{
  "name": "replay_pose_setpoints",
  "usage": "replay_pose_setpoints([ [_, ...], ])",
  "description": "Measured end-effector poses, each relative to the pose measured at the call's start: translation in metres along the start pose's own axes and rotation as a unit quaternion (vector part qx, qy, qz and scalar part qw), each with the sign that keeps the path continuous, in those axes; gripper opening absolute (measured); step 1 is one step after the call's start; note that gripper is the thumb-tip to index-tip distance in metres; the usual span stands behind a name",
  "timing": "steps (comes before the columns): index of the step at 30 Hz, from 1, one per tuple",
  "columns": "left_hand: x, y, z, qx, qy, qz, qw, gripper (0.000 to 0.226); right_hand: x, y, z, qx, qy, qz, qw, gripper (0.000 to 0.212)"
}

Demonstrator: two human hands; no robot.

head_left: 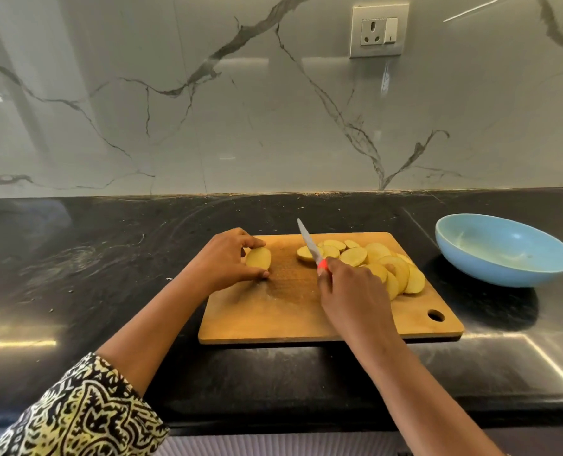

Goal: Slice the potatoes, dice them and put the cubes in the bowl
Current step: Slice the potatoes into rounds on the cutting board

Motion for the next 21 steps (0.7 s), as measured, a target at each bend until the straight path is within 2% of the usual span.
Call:
replay_pose_setpoints([
  [4,0.002,0.0,0.0,-0.005,0.007,0.0,1.0,0.066,0.002,-0.004,-0.007,0.01,0.024,0.008,1.0,0.032],
  [7,0.002,0.001,-0.002,-0.037,-0.007,-0.024,0.999,0.059,0.002,-0.006,-0.009,0.027,0.032,0.024,0.999,0.037],
  [11,-0.001,0.001,-0.003,-0.11,0.003,-0.173,0.979,0.043,-0.003,-0.005,-0.006,0.028,0.025,0.061,0.997,0.036],
  [13,-0.006,0.0,-0.004,-0.134,-0.002,-0.267,0.954,0.041,-0.007,-0.005,-0.004,0.029,0.015,0.082,0.996,0.03],
  [15,-0.01,-0.002,-0.005,-0.143,-0.012,-0.312,0.939,0.041,-0.01,-0.006,-0.003,0.031,0.009,0.099,0.995,0.025],
  [17,-0.01,-0.007,-0.004,-0.13,-0.003,-0.321,0.938,0.041,-0.012,-0.006,-0.002,0.029,0.007,0.099,0.995,0.022],
  [21,-0.006,-0.014,0.0,-0.092,0.036,-0.251,0.963,0.042,-0.01,-0.006,-0.003,0.03,0.011,0.068,0.997,0.025],
])
Point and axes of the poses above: each hand's wrist, its own z-axis towards the middle knuckle, its own y-axis out of the back of the hand, x = y × z, the point moved 2 cm from there along z, towards the middle knuckle, and after that the axes turned 13 degrees about -y, right-handed, at the moved point
